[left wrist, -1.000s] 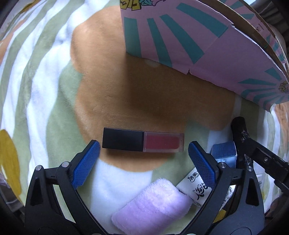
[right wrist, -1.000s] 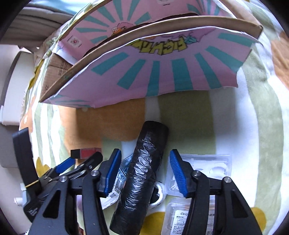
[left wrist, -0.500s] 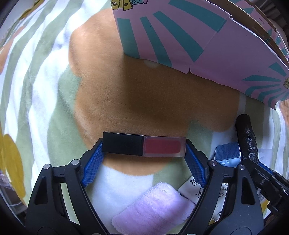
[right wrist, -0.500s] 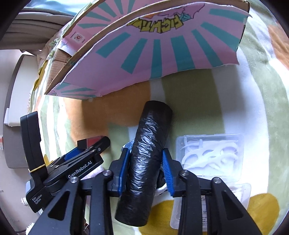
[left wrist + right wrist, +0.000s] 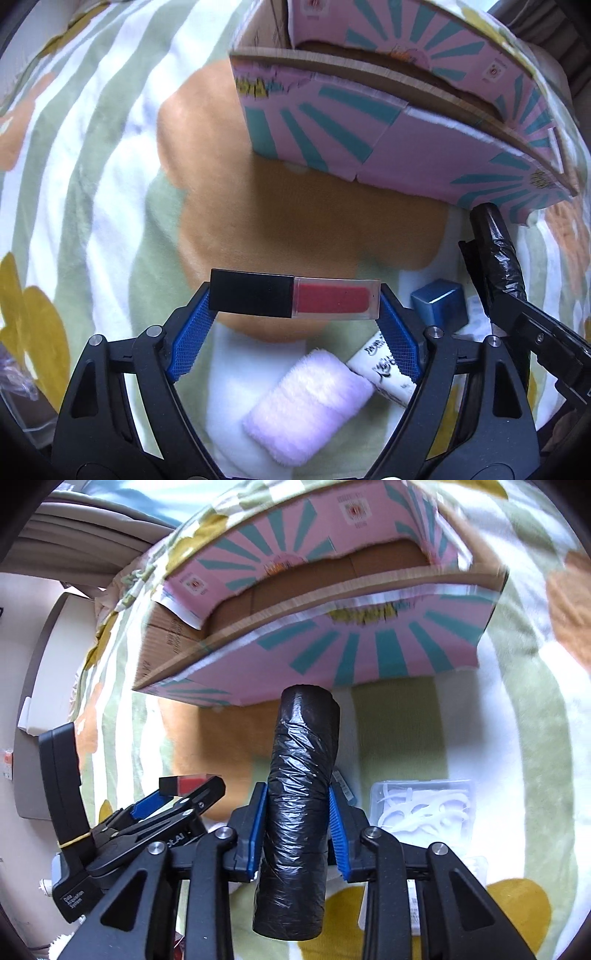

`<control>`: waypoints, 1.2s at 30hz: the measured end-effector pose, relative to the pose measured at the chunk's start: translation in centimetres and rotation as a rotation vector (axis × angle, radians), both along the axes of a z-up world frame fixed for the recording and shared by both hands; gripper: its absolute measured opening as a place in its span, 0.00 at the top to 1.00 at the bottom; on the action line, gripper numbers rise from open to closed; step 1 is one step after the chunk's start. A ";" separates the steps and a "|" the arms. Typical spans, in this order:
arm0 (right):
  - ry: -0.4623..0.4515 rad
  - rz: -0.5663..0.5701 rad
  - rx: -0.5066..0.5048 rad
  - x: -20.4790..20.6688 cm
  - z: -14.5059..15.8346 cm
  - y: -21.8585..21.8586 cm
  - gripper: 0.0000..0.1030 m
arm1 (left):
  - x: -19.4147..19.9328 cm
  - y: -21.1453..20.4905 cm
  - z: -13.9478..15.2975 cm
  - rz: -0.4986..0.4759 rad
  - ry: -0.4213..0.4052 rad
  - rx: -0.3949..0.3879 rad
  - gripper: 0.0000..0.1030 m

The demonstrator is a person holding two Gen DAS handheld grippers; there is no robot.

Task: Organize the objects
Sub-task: 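Carry lip gloss and black cylinder into the box and open both tools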

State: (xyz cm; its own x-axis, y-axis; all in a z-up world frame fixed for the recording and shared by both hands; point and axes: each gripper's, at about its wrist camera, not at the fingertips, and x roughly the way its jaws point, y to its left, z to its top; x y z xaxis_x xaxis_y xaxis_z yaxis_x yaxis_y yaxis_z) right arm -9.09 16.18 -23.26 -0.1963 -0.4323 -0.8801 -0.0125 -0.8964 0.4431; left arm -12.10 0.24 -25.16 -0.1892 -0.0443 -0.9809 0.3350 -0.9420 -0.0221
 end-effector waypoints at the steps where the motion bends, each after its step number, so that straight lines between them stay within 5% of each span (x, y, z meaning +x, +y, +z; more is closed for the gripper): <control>1: 0.014 0.003 0.004 0.1 0.8 0.1 0.72 | -0.2 0.0 0.8 -0.006 0.009 -0.001 0.20; 7: 0.091 0.009 0.042 0.4 5.2 0.2 0.72 | -1.1 0.0 7.2 -0.044 0.070 -0.010 0.20; 12: 0.164 0.029 0.087 1.2 9.4 -0.6 0.72 | 4.2 0.0 10.3 -0.084 0.126 -0.026 0.20; 23: 0.290 0.047 0.173 5.5 17.1 -0.5 0.72 | 9.3 0.4 19.9 -0.158 0.206 -0.027 0.20; 36: 0.329 -0.018 0.191 6.4 19.5 0.2 0.72 | 8.8 0.5 22.5 -0.226 0.252 -0.031 0.20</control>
